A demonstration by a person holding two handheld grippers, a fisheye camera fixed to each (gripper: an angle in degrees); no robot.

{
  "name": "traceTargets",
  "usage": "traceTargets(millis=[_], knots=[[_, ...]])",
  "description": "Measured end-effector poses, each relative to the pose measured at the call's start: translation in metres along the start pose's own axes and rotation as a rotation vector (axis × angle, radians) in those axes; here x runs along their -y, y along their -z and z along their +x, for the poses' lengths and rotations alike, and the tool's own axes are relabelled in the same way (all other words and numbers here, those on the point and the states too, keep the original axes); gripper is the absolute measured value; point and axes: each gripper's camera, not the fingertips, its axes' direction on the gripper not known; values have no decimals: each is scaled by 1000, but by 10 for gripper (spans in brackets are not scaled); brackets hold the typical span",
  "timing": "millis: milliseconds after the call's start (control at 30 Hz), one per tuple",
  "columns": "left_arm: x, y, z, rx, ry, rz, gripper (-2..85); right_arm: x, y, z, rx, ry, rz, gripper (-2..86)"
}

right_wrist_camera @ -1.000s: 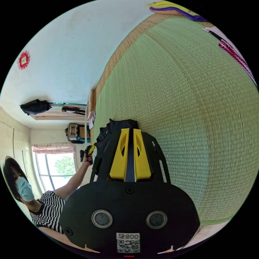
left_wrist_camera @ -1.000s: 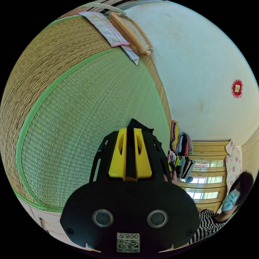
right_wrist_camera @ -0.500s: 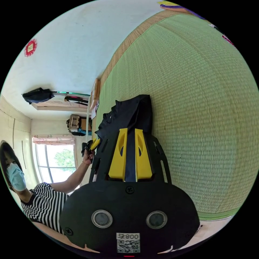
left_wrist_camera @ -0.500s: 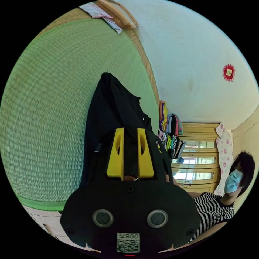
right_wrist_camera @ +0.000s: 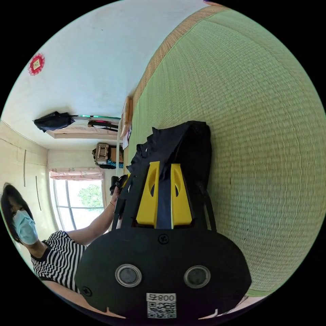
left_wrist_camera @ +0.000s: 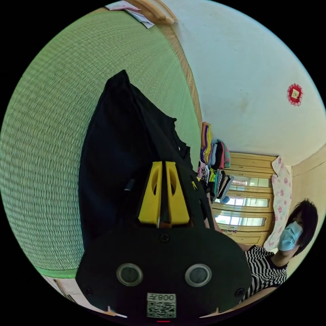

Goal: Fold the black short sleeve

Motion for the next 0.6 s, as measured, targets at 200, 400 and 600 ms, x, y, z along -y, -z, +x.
traceTargets(millis=[200, 400, 600], knots=[[34, 10, 29, -51, -38, 41, 23, 31, -1, -24, 12, 28, 22, 60], [65, 16, 50, -107, -29, 99, 33, 58, -3, -37, 44, 10, 38, 64], [72, 20, 70, -123, -56, 102, 38, 66, -6, -41, 83, -16, 54, 63]])
